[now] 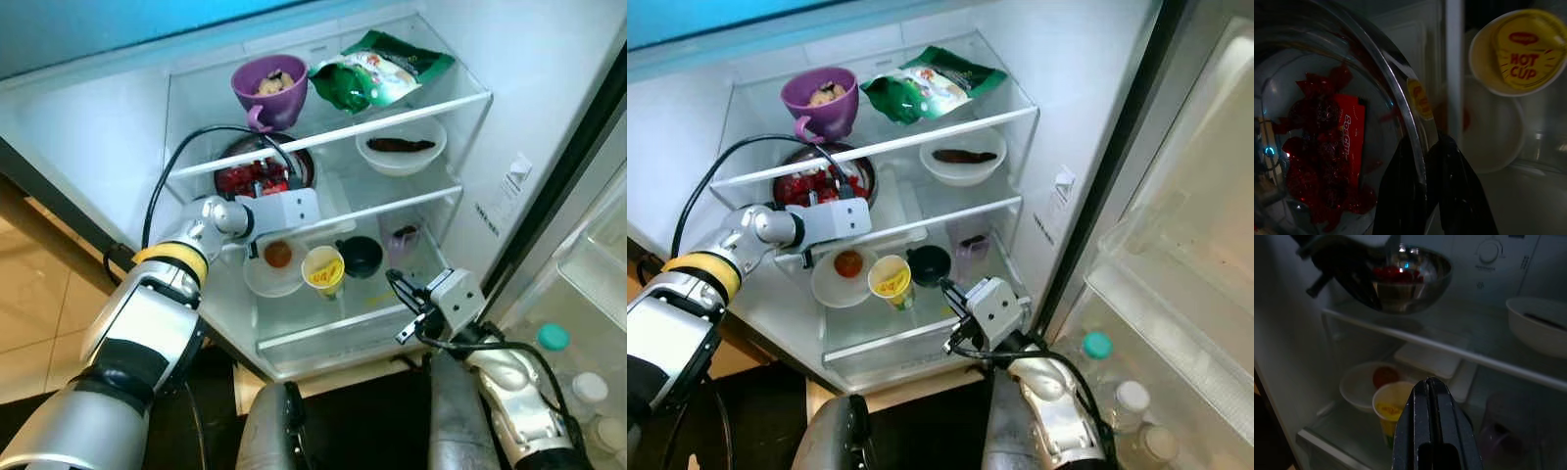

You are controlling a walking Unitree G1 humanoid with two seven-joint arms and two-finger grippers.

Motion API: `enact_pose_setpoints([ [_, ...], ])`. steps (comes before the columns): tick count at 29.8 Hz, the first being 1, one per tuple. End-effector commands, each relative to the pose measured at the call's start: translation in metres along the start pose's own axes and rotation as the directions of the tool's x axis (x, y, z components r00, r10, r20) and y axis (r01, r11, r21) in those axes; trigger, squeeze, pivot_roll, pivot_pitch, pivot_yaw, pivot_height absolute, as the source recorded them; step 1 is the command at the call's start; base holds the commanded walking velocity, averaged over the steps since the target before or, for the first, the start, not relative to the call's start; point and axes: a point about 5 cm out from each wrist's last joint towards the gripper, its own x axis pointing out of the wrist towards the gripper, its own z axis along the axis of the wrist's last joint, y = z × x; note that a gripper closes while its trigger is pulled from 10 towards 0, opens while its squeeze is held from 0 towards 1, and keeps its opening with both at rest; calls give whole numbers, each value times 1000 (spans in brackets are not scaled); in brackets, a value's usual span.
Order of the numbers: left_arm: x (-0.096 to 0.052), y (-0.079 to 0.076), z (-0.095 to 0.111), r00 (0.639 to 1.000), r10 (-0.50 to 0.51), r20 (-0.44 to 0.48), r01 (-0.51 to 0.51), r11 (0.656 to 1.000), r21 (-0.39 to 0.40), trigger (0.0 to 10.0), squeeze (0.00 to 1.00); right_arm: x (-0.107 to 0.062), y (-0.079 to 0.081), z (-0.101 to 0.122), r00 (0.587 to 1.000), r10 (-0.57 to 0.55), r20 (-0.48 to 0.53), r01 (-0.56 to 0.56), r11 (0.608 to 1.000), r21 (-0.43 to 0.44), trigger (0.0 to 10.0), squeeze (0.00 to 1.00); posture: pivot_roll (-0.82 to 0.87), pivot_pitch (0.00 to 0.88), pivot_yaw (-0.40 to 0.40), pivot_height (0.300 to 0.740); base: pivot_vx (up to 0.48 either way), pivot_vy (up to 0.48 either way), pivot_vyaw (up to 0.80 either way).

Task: Restocking fridge

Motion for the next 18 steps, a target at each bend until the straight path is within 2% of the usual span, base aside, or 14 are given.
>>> enact_pose_setpoints([
  [1, -12, 14, -18, 996, 65, -63, -67, 997, -32, 10000, 0, 0, 7, 2, 999, 39, -6, -39, 999, 17, 10000, 0, -170, 168, 135, 547, 0, 0, 0],
  [10, -19, 25, -27, 981, 165, -99, -171, 984, -51, 10000, 4, 0, 7, 8, 998, 58, -9, -58, 998, 15, 10000, 0, -177, 163, 126, 547, 0, 0, 0],
  [11, -20, 26, -28, 979, 177, -101, -184, 981, -60, 10000, 1000, 0, 8, 9, 998, 63, -12, -63, 998, 15, 10000, 0, -178, 163, 124, 547, 0, 0, 0],
  [16, -22, 31, -28, 967, 234, -103, -242, 967, -77, 10000, 1000, 0, 9, 11, 997, 74, -19, -73, 997, 19, 10000, 0, -179, 161, 124, 547, 0, 0, 0],
  [18, -22, 38, -19, 955, 291, -58, -296, 948, -114, 10000, 1000, 0, 8, 13, 997, 79, -24, -79, 997, 21, 10000, 0, -181, 159, 124, 547, 0, 0, 0],
])
